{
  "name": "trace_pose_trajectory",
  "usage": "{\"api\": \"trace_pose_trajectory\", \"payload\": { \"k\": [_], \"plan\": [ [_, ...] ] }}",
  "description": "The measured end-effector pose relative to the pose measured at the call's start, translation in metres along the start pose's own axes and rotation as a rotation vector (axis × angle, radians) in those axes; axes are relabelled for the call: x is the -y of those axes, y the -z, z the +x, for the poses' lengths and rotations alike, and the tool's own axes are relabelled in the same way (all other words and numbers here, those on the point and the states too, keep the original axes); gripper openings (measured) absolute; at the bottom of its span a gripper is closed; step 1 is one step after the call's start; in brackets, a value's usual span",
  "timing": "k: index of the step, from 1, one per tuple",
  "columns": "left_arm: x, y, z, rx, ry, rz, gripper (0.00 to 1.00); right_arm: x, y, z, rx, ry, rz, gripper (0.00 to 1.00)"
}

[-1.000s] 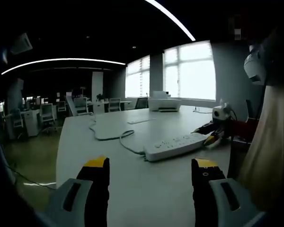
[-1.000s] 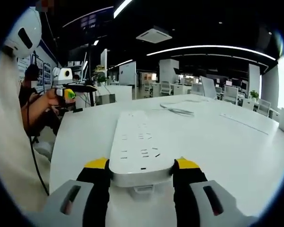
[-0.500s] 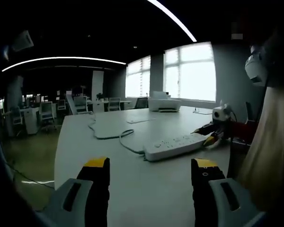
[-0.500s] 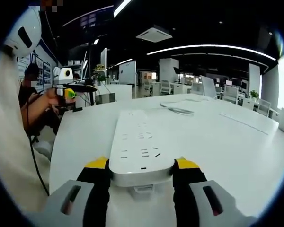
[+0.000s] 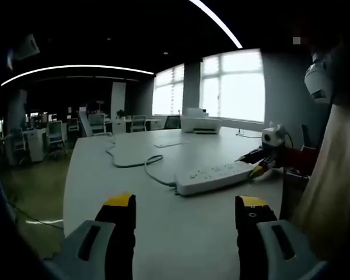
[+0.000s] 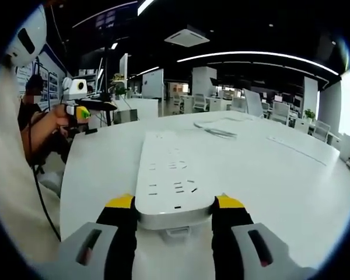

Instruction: Pick up the power strip scattered on the table, fix it on the side mounting bracket of the table, and press the switch

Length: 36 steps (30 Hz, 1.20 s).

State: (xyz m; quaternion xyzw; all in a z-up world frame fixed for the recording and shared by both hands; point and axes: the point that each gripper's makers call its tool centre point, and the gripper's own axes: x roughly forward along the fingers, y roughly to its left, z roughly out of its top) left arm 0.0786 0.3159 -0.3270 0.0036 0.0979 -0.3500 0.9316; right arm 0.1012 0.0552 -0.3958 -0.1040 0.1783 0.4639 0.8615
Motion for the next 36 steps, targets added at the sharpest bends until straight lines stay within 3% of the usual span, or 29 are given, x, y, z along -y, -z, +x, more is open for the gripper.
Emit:
{"api": "trace_pose_trajectory", "payload": {
  "k": [25,36],
  "plan": [
    [0.0053,-0.0037,0.0087,0.026,0.036,-0.025,0.72,-0.0014,0.0008,0.0000,-0.032,0.021,0.010,0.45],
    [0.0055,-0.0055,0.0098,0.018,0.016,-0.006,0.73,0.0011,0.0007,0.0014,-0.075,0.010,0.020,0.45]
  ]
}}
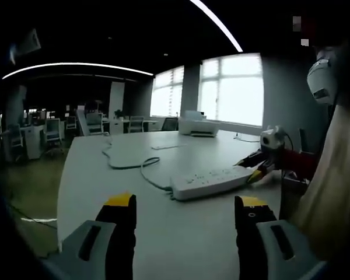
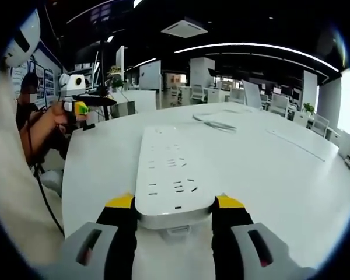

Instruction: Pick up the power strip scattered on the table, fix it on the side mounting bracket of the table, and press the switch

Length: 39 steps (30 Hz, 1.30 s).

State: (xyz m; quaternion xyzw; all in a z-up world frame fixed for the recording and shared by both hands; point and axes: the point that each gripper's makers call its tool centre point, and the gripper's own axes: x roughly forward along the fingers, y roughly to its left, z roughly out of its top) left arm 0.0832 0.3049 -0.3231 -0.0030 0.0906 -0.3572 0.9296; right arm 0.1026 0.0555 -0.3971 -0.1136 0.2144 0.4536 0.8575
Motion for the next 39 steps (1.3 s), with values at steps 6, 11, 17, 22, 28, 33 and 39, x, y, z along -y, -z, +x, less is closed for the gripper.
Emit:
{"api": "trace_pose_trajectory", "payload": {
  "k": [6,11,17,22,28,33,39],
  "plan": [
    [0.003,-0.004,0.003,0.014,0.005,-0.012,0.72,-0.001,0.000,0.000,0.001,-0.008,0.029,0.45],
    [0.008,-0.007,0.007,0.010,0.004,-0.012,0.70,-0.003,0.000,0.000,0.005,-0.021,0.096,0.46],
    [0.010,-0.013,0.007,0.021,-0.006,-0.020,0.69,-0.004,0.000,0.000,-0.007,-0.030,0.134,0.46],
    [0.014,-0.010,0.012,0.001,-0.001,-0.032,0.69,-0.005,0.000,0.000,-0.019,-0.034,0.160,0.46],
    [0.025,-0.009,0.022,-0.020,0.027,-0.089,0.70,-0.006,0.001,0.000,-0.035,-0.033,0.192,0.46],
    [0.027,-0.008,0.031,-0.030,0.030,-0.149,0.72,-0.007,0.001,0.000,-0.042,-0.036,0.215,0.46],
    [0.028,-0.006,0.039,-0.031,0.011,-0.220,0.80,-0.009,0.003,-0.001,-0.056,-0.038,0.238,0.46]
  ]
}}
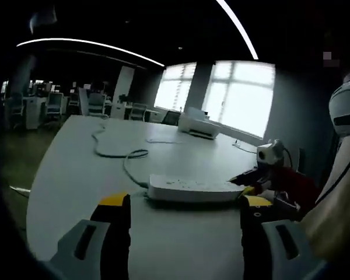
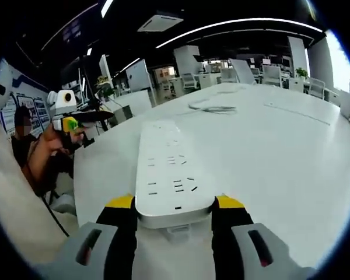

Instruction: Pick up the power strip scattered on the table, fix it on the side mounting bracket of the table, and press the switch

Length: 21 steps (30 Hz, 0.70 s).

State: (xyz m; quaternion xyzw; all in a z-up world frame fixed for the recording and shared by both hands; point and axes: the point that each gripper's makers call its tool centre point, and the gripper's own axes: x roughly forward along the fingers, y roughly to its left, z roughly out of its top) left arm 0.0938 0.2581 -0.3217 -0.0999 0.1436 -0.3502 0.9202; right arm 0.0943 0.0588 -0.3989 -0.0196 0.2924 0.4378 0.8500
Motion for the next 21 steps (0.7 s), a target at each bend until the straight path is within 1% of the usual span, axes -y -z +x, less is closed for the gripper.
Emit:
{"api": "trace_pose_trajectory", "payload": {
  "k": [6,10,11,12,13,14,15,16,21],
  "plan": [
    [-0.002,0.004,0.007,-0.029,-0.016,-0.083,0.80,0.000,0.000,0.000,-0.005,0.000,0.003,0.46],
    [0.002,0.005,0.011,-0.040,-0.008,-0.164,0.81,-0.001,0.000,0.000,-0.010,0.002,0.000,0.46],
    [0.004,0.006,0.012,-0.046,-0.007,-0.201,0.82,-0.001,0.000,-0.001,-0.011,0.002,0.001,0.46],
    [0.004,0.005,0.014,-0.044,0.000,-0.210,0.82,-0.001,0.000,-0.001,-0.013,0.001,0.004,0.46],
    [0.008,0.005,0.015,-0.042,0.016,-0.236,0.82,-0.001,0.000,-0.001,-0.013,0.001,0.005,0.46],
    [0.010,0.003,0.017,-0.033,0.026,-0.281,0.82,0.000,0.000,-0.001,-0.013,0.000,0.008,0.46],
    [0.011,0.003,0.018,-0.029,0.029,-0.296,0.82,0.000,0.000,-0.001,-0.012,-0.001,0.011,0.46],
    [0.011,0.004,0.021,-0.032,0.032,-0.336,0.82,0.000,0.000,-0.001,-0.009,-0.003,0.020,0.46],
    [0.013,0.005,0.031,-0.029,0.036,-0.400,0.80,-0.001,0.000,-0.001,-0.010,-0.001,0.034,0.46]
  ]
}}
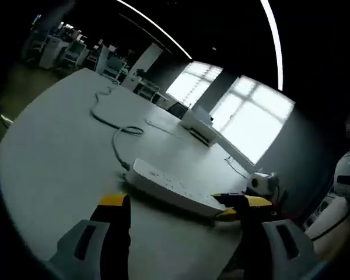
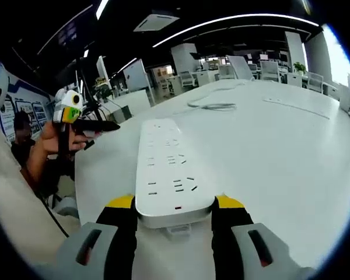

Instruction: Pick up the power strip scattered on the table, fix it on the side mounting bracket of the table, and press the switch

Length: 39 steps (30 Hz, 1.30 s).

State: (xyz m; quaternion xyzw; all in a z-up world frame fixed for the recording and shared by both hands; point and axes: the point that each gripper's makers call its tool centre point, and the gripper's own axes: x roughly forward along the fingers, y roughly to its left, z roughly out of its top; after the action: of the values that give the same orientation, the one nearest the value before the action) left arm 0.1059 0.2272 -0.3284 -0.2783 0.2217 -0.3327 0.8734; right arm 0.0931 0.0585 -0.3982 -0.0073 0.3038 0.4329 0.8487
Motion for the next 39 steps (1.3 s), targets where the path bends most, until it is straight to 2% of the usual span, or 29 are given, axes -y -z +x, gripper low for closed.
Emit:
{"api": "trace_pose_trajectory", "payload": {
  "k": [9,19,28,33,39],
  "plan": [
    [-0.006,0.002,0.010,0.011,-0.028,-0.120,0.80,-0.002,0.000,0.000,-0.012,0.008,0.040,0.46],
    [-0.005,0.005,0.021,0.019,-0.019,-0.235,0.78,-0.005,-0.001,0.001,-0.008,-0.001,0.109,0.46],
    [0.000,0.005,0.034,0.009,-0.006,-0.292,0.78,-0.009,-0.003,0.002,0.002,-0.017,0.168,0.46],
    [-0.001,0.003,0.039,0.033,0.009,-0.398,0.78,-0.010,-0.003,0.003,0.008,-0.027,0.194,0.46],
    [0.001,0.003,0.042,0.056,0.019,-0.476,0.77,-0.012,-0.003,0.003,0.010,-0.035,0.215,0.46]
  ]
}}
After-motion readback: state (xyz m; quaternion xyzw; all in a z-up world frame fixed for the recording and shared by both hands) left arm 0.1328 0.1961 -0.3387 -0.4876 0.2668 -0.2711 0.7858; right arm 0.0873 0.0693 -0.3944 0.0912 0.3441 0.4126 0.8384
